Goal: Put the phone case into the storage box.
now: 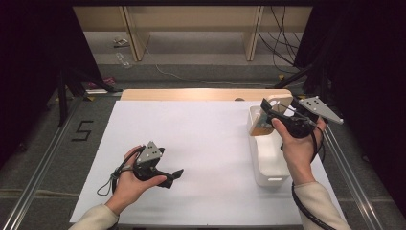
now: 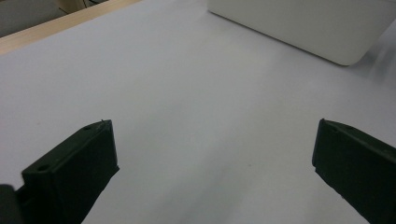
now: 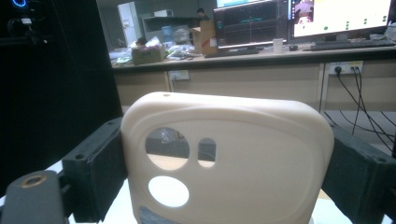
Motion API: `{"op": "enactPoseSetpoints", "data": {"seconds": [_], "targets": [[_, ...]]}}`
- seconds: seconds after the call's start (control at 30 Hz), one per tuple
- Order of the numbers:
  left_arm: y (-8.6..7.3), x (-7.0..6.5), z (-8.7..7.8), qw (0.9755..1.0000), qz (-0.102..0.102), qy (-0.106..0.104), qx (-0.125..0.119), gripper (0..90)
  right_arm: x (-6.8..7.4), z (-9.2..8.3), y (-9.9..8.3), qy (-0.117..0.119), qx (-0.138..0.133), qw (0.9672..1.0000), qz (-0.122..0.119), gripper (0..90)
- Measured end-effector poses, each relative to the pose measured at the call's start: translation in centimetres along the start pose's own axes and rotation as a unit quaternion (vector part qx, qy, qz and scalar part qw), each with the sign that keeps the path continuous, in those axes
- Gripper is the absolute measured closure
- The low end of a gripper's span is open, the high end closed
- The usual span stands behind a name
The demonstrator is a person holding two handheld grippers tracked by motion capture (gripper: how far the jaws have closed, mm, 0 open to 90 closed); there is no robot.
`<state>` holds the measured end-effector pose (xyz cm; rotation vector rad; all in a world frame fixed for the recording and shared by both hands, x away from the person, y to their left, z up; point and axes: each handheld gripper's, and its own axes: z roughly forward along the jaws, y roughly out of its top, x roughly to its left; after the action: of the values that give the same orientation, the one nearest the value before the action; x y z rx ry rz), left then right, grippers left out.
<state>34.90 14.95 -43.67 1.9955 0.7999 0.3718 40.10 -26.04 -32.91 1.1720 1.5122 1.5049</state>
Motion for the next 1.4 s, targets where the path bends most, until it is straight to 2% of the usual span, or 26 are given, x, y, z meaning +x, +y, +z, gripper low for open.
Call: {"op": "enactPoseSetpoints", "data": {"seconds": [1.13, 1.4], "targets": [[0.0, 0.1, -0.1, 1.0, 0.0, 0.007, -0.001, 0.0, -1.3, 0.5, -0.3, -0.02, 0.007, 0.9998, -0.003, 12.0], [0.1, 0.2, -0.2, 1.0, 0.001, 0.008, -0.003, 0.0, -1.3, 0.9, 0.1, -0.025, 0.009, 0.9996, -0.012, 12.0]]}}
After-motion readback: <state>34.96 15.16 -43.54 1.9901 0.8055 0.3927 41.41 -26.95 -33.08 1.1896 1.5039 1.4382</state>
